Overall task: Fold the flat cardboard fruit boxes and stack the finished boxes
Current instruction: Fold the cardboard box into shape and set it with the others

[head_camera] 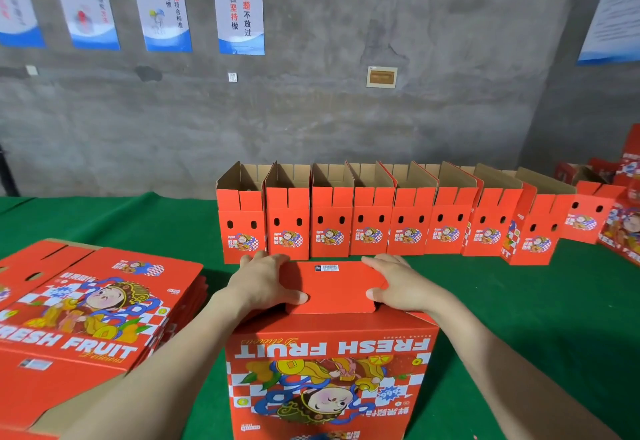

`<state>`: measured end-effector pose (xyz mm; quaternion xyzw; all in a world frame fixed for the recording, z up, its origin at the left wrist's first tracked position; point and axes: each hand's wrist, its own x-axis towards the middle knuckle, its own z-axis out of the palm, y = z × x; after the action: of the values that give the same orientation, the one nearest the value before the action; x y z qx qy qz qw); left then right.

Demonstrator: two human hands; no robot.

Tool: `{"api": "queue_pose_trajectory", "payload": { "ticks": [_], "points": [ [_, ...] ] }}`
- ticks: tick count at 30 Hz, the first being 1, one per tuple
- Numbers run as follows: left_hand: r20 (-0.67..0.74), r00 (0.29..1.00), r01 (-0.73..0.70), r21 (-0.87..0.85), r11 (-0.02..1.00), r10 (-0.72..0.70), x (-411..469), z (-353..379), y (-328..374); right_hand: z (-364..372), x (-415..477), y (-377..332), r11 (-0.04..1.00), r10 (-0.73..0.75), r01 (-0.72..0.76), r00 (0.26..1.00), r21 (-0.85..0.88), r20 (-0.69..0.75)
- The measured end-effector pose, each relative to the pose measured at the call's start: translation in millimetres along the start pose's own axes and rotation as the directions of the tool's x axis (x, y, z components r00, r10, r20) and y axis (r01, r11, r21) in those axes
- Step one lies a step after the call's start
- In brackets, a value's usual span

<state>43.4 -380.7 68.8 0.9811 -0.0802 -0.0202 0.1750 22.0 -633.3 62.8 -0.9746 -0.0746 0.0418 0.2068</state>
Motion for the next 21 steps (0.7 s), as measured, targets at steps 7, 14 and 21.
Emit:
{"api": "queue_pose_trajectory", "payload": {
  "ticks": [7, 14, 21],
  "points": [
    [-0.027, 1.000, 0.009, 0.015, 1.000, -0.008, -3, 3, 0, 6, 1, -6, 0.999, 0.042, -0.042, 0.993, -0.004, -0.114],
    [-0.047, 0.999, 0.022, 0.034, 0.999, -0.021, -5, 5, 3, 13, -4, -8, 0.994, 0.064, -0.078, 0.983, -0.078, -0.172],
    [-0.046, 0.999, 0.022, 0.081, 0.997, -0.018, -10, 3, 6, 14, -6, -6, 0.994, 0.037, -0.054, 0.984, -0.096, -0.176]
  ]
}}
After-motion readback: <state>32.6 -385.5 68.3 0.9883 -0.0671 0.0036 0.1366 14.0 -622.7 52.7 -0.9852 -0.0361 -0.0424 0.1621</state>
